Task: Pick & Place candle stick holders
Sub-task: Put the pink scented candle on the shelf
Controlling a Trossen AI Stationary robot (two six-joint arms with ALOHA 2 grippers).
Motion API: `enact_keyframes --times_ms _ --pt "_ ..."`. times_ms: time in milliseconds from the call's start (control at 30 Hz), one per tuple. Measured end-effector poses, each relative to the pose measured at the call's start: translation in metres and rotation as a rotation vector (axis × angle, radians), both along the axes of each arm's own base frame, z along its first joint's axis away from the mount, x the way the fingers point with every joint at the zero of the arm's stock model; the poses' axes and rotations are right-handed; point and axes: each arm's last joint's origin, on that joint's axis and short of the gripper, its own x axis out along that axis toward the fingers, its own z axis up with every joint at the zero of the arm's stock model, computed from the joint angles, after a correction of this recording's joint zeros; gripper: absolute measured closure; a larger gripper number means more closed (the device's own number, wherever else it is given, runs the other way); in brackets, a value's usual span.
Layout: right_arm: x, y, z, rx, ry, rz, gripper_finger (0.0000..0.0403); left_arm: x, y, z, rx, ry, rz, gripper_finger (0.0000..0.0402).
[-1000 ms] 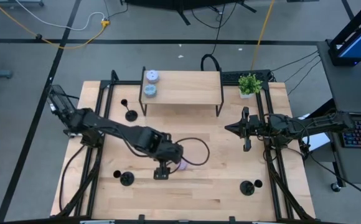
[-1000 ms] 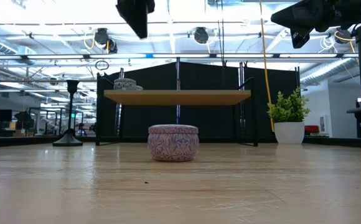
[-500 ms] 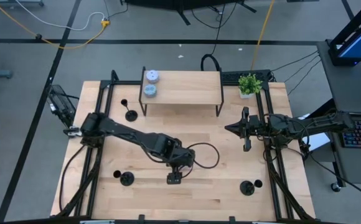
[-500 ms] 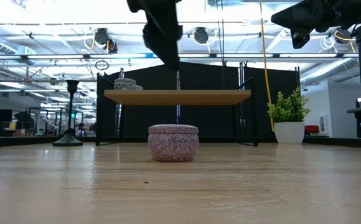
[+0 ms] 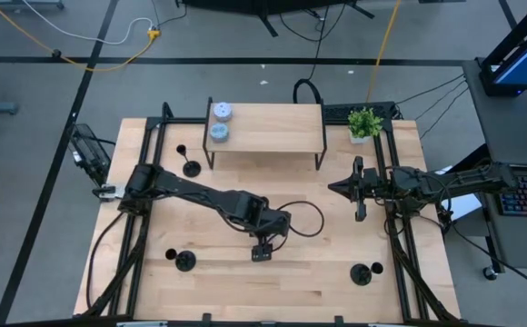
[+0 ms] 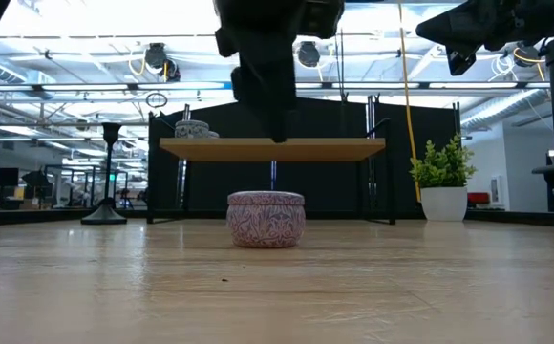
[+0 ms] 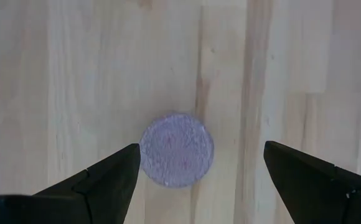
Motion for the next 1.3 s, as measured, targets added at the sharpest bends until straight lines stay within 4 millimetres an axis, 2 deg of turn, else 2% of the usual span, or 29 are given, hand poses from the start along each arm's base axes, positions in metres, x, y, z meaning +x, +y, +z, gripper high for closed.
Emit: enact_keyframes --times_ms 333,633,967,1300 --pt "0.0 0.0 -0.001 -0.002 0.015 0.0 0.0399 0.0 0.002 -0.011 0.006 0.059 0.101 0.005" --pt "0.0 0.0 -0.002 -0.002 0.016 0.0 0.0399 0.001 0.005 -0.013 0.02 0.048 0.156 0.0004" --pt "0.0 0.0 -0.002 -0.002 0.017 0.0 0.0399 -0.007 0.007 -0.033 0.009 0.112 0.251 0.0016" --pt "0.0 0.0 -0.002 -0.002 0.017 0.0 0.0399 -0.002 0.001 -0.032 -0.011 0.051 0.238 0.0016"
